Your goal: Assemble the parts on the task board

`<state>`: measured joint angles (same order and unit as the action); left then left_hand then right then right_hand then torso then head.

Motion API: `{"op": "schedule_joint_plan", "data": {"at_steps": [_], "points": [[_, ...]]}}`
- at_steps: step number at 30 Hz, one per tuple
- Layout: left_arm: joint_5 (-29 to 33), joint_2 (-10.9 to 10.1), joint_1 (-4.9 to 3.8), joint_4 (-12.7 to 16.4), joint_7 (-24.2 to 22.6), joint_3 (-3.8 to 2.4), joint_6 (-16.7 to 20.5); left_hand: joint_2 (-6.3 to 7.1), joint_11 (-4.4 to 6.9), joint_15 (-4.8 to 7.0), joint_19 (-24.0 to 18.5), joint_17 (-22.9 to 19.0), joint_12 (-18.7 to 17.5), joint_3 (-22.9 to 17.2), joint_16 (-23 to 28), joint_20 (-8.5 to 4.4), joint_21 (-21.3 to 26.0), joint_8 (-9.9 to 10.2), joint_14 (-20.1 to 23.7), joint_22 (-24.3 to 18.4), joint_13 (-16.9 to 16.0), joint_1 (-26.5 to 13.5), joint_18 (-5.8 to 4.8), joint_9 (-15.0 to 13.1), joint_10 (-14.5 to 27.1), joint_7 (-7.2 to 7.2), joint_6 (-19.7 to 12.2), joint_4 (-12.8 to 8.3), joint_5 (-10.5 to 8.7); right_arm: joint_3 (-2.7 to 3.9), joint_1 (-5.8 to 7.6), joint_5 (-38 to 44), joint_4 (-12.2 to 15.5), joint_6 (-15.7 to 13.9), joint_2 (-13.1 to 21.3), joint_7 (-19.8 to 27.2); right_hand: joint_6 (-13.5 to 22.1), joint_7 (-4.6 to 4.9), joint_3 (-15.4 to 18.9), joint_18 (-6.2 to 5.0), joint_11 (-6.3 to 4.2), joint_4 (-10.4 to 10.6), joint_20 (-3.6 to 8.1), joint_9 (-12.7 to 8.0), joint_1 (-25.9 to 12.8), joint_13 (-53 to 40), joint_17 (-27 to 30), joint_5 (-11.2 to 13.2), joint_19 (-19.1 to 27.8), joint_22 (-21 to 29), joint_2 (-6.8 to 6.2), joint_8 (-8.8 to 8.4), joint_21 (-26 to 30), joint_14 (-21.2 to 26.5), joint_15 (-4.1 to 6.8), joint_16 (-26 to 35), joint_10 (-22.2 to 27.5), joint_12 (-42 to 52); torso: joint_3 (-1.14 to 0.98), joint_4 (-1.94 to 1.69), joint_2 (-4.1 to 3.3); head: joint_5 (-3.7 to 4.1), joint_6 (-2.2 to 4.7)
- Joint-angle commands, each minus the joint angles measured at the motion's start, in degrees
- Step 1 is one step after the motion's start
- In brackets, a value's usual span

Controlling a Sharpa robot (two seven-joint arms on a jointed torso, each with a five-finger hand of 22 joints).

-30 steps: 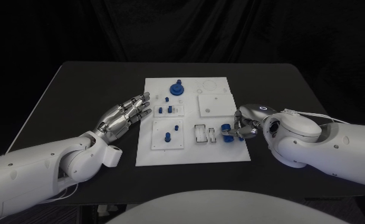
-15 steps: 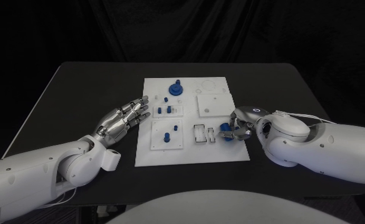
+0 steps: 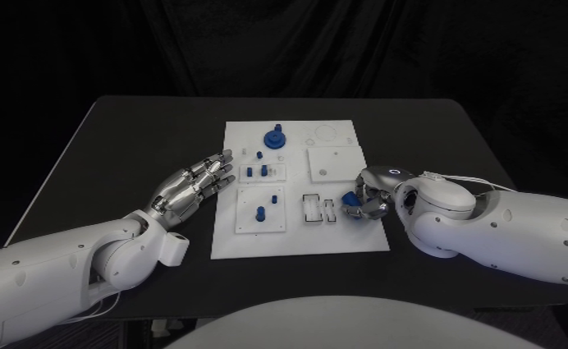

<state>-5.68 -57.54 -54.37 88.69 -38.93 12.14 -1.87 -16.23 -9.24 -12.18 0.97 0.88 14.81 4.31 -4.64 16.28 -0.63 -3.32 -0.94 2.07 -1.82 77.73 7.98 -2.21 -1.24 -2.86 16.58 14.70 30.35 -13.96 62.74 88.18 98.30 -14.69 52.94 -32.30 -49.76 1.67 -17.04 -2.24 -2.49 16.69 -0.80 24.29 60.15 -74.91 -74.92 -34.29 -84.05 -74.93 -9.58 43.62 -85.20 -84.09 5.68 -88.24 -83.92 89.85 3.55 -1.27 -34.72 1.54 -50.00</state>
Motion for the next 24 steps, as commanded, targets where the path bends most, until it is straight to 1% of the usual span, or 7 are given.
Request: {"op": "schedule_joint_plan", "data": {"at_steps": [1, 3, 8, 14, 15, 16, 24], "points": [[0.2, -0.1, 0.09, 0.4, -3.7, -0.05, -0.6, -0.01, -0.46, -0.25, 0.3, 0.1, 0.1, -0.4, -0.2, 0.25, -0.2, 0.2, 0.2, -0.1, -0.1, 0.5, 0.23, 0.0, 0.1, -0.13, -0.3, 0.0, 0.25, -0.27, -0.49, -6.4, 0.4, -4.8, 0.6, 3.6, 0.2, -0.91, -2.1, 1.03, -0.59, -1.1, 0.72, 1.2, 3.2, -15.1, -11.1, -5.5, -4.2, -13.5, 0.75, 1.21, -0.3, -5.1, 0.71, 0.0, -6.1, 0.2, 0.00, 0.00, -0.03, -0.24, 0.00], [0.2, -0.2, 0.10, 0.4, -3.7, -0.05, -0.7, -0.01, -0.46, -0.25, 0.3, 0.1, 0.1, -0.4, -0.2, 0.25, -0.2, 0.2, 0.2, -0.1, -0.1, 0.5, 0.23, 0.0, 0.1, -0.15, -0.4, 0.0, 0.25, -0.27, -0.50, -8.6, 0.9, -8.1, 1.0, 5.5, 0.3, -1.09, -3.0, 1.13, -0.78, -1.3, 0.88, 2.2, 3.7, -15.1, -11.5, -7.7, -4.3, -13.6, 0.52, 2.12, -0.7, -5.2, 0.84, -0.2, -6.1, 0.2, 0.00, -0.01, -0.03, -0.37, 0.00], [0.2, -0.2, 0.11, 0.3, -3.6, -0.05, -0.6, -0.01, -0.46, -0.25, 0.3, 0.1, 0.1, -0.4, -0.2, 0.25, -0.2, 0.2, 0.2, -0.1, -0.1, 0.5, 0.23, 0.0, 0.1, -0.15, -0.4, 0.0, 0.25, -0.26, -0.50, -14.5, 3.6, -15.7, 2.4, 10.2, 0.2, -1.45, -3.8, 1.16, -1.11, -1.0, 1.13, 3.7, 3.6, -15.1, -11.8, -8.9, -4.4, -13.7, 0.38, 3.62, -0.9, -5.3, 1.11, -0.3, -6.1, 0.2, 0.02, -0.03, 0.02, -0.56, 0.00], [0.2, -0.1, 0.12, 0.2, -3.5, -0.05, -0.6, -0.03, -0.44, -0.25, 0.4, 0.1, 0.1, -0.5, -0.2, 0.26, -0.2, 0.2, 0.2, 0.0, -0.1, 0.5, 0.23, 0.1, 0.1, -0.29, -0.5, -0.1, 0.27, -0.26, -0.50, -18.0, 6.1, -18.3, 2.8, 11.8, 0.4, -1.57, -4.3, 1.12, -1.23, -0.4, 1.27, 4.8, 2.6, -15.1, -11.6, -10.1, -4.3, -13.6, 0.42, 4.35, -0.7, -5.2, 1.22, -0.2, -6.1, 0.2, -0.04, 0.04, -0.04, -0.59, 0.00], [0.2, -0.1, 0.12, 0.2, -3.6, -0.05, -0.5, -0.03, -0.44, -0.25, 0.4, 0.1, 0.1, -0.6, -0.2, 0.25, -0.2, 0.3, 0.2, 0.0, -0.1, 0.6, 0.23, 0.1, 0.1, -0.43, -0.5, -0.1, 0.34, -0.26, -0.51, -18.7, 6.2, -18.3, 2.7, 11.8, 0.4, -1.59, -4.2, 1.07, -1.25, -0.2, 1.29, 5.2, 1.7, -15.1, -11.3, -8.8, -4.2, -13.5, 0.43, 4.58, -0.6, -5.2, 1.23, -0.1, -6.1, 0.2, -0.04, 0.03, -0.03, -0.66, 0.00], [0.2, -0.1, 0.12, 0.2, -3.6, -0.05, -0.5, 0.00, -0.33, -0.10, 0.3, 0.1, 0.2, -0.7, -0.2, 0.20, -0.2, 0.3, 0.3, -0.1, -0.1, 0.8, 0.27, 0.0, 0.0, -1.06, -0.5, -0.3, 0.41, -0.26, -0.51, -19.3, 6.3, -18.2, 2.6, 11.7, 0.6, -1.54, -4.0, 0.99, -1.21, -0.1, 1.29, 5.5, 0.7, -15.1, -10.8, -6.1, -4.1, -13.4, 0.67, 4.51, -0.2, -5.1, 1.20, 0.1, -6.1, 0.2, -0.05, 0.03, -0.03, -0.70, 0.00], [0.2, 0.0, 0.13, 0.1, -3.6, -0.05, -0.4, 0.06, -0.20, 0.24, 0.3, 0.0, 0.5, -1.0, -0.2, 0.14, -0.2, 0.1, 0.3, -0.1, -0.1, 1.0, 0.48, 0.0, -0.1, -2.43, 0.0, -0.4, 0.47, -0.26, -0.59, -21.8, 5.7, -17.9, 1.0, 11.4, 0.9, -1.31, -4.0, 0.79, -1.00, 0.0, 1.14, 6.0, -2.0, -15.1, -9.8, -1.8, -3.7, -13.1, 1.80, 4.06, 0.5, -4.9, 1.06, 0.5, -6.1, 0.2, -0.01, 0.03, 0.01, -0.74, 0.00]]}}
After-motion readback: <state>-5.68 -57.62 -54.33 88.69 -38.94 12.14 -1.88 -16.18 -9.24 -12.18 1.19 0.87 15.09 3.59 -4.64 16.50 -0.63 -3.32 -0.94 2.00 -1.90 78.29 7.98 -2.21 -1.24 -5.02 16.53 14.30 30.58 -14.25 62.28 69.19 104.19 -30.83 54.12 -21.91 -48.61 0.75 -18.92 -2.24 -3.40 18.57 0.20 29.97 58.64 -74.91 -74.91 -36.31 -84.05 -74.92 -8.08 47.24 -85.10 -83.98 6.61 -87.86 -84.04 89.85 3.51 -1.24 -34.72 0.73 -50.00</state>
